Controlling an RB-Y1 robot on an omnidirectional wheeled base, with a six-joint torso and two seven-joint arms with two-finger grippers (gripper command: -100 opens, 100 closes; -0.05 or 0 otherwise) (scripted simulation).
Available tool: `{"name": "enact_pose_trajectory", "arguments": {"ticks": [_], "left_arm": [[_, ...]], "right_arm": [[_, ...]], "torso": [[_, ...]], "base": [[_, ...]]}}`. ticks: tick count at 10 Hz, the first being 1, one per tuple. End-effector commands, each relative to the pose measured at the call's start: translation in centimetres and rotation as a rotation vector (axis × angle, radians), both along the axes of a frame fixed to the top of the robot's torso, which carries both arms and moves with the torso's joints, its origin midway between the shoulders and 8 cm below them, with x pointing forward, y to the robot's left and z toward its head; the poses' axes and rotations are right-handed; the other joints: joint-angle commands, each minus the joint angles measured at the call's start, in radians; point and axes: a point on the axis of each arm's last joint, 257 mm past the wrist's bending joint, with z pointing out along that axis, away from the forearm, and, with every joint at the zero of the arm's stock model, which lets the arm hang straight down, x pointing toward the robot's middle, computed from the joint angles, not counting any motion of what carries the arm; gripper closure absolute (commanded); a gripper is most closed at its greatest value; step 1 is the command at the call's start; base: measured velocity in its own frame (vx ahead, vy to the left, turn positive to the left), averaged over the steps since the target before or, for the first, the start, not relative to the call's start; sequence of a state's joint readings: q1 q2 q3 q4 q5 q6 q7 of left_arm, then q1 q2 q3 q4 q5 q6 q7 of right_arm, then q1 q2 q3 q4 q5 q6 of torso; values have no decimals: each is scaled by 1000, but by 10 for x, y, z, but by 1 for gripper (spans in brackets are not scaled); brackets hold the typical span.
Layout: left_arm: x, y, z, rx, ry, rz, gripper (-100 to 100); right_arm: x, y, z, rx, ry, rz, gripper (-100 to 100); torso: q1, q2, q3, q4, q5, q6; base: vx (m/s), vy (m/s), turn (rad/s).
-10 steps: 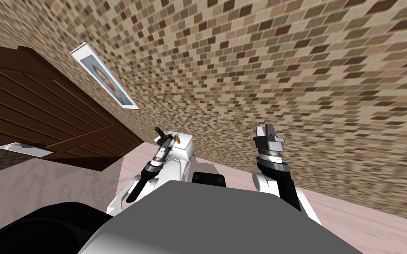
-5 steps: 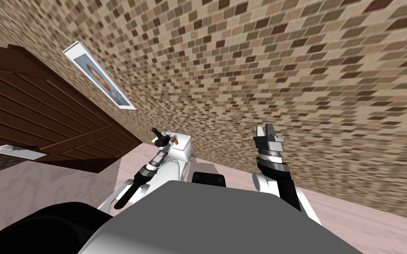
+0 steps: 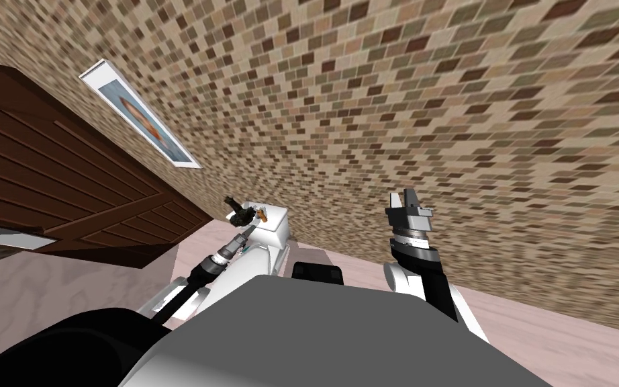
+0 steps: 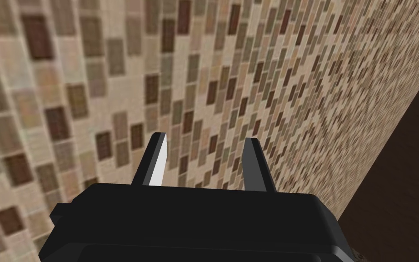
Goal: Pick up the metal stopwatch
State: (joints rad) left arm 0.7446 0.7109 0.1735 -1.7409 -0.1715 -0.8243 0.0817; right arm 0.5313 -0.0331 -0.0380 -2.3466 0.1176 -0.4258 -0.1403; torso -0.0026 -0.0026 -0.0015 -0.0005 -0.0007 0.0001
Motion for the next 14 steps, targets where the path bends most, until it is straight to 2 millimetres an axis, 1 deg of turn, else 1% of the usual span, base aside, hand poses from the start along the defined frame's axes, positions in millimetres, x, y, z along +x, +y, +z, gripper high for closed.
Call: {"name": "enact_pose_trajectory", "arguments": {"ticks": [1,2,3,4,5,7,8,9,10,11,13,14], "left_arm": [[-9,13,-10,39,37,5,-100],[-16,26,-19,91,71,0,-100],[-17,31,-23,93,80,8,-100],[-24,43,-29,142,110,1,-100],[-26,48,-34,144,122,13,-100],[-40,76,-47,241,185,8,-100],[-43,83,-52,244,200,22,-100],[-50,98,-57,291,230,21,-100],[-51,101,-59,292,236,27,-100],[-60,118,-65,338,270,32,-100],[-72,145,-71,425,323,32,-100],[-75,151,-73,427,333,43,-100]], "right_arm": [[0,0,0,0,0,0,0],[0,0,0,0,0,0,0],[0,0,0,0,0,0,0],[0,0,0,0,0,0,0],[0,0,0,0,0,0,0],[0,0,0,0,0,0,0],[0,0,0,0,0,0,0],[0,0,0,0,0,0,0],[0,0,0,0,0,0,0],[0,0,0,0,0,0,0],[0,0,0,0,0,0,0],[0,0,0,0,0,0,0]], "torso": [[0,0,0,0,0,0],[0,0,0,0,0,0],[0,0,0,0,0,0],[0,0,0,0,0,0],[1,0,0,0,0,0],[1,1,0,0,0,0],[0,0,0,0,0,0],[0,0,0,0,0,0],[0,-1,0,0,0,0],[1,0,0,0,0,0],[0,-1,0,0,0,0],[0,-2,-1,0,0,1]], "base": [[39,-45,-17],[47,-47,-33],[35,-32,-25],[32,-32,-59],[25,-25,-25],[43,-41,-70],[47,-46,-26],[55,-41,-55],[40,-26,-32],[37,-32,-74],[71,-48,-111],[59,-26,-54]]}}
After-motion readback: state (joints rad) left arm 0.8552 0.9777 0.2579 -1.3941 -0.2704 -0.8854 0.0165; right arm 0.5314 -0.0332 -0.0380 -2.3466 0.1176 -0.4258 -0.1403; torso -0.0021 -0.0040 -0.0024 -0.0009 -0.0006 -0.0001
